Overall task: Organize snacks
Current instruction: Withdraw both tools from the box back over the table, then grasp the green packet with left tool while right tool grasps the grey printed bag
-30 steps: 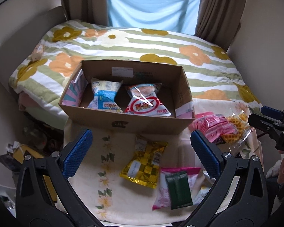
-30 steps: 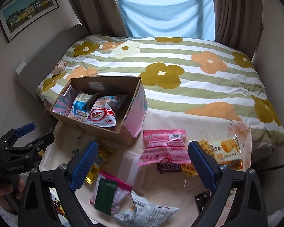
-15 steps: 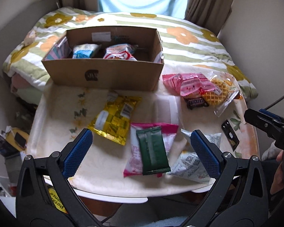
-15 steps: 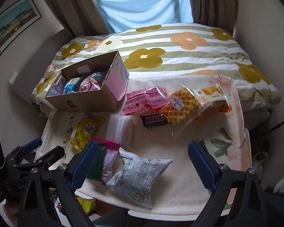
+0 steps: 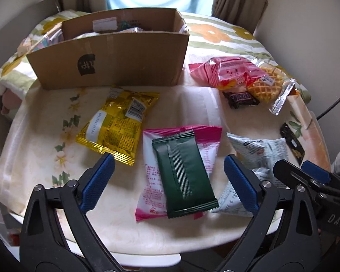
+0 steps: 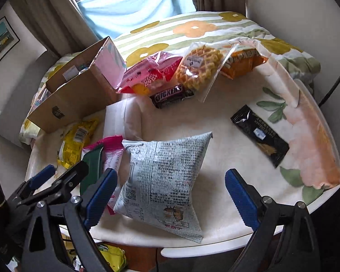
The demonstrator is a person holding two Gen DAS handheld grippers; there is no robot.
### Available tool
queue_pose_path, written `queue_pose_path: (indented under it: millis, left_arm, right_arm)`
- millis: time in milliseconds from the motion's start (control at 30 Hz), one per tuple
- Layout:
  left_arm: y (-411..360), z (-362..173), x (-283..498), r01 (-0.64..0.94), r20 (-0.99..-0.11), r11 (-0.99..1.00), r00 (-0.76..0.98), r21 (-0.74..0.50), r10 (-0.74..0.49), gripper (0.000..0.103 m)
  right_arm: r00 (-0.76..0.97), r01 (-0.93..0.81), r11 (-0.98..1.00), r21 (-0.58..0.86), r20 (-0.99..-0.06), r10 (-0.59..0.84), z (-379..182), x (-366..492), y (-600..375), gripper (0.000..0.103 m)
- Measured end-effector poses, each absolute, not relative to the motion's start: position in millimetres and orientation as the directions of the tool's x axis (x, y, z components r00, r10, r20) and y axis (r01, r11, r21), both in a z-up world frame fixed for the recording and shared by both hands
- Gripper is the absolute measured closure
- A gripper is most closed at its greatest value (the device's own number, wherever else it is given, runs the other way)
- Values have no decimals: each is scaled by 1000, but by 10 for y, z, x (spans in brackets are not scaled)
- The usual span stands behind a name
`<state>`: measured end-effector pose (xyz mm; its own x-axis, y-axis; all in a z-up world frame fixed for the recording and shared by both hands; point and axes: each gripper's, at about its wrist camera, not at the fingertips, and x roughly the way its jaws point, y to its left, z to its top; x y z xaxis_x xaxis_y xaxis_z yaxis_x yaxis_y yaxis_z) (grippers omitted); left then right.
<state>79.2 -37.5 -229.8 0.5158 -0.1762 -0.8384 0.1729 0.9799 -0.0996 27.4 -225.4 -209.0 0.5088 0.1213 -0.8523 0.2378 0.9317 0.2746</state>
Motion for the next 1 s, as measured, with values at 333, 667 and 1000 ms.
queue_pose_path:
  millis: [333, 667, 1000]
  left_arm:
    - [-414, -2451, 813, 218, -831, 972, 523, -84, -189, 16]
    - [-497, -2595, 799, 243, -857, 966, 473, -95, -203, 30]
    - [-497, -2631, 813, 250, -864, 962, 454, -113, -220, 50]
  right_arm:
    - [508, 305, 883, 356, -845, 165, -2331, 230, -2348, 8]
    - [495, 310, 876, 370, -850, 184, -2368, 317, -2324, 8]
    - [478, 310, 883, 353, -861, 177, -2414, 388, -2306, 8]
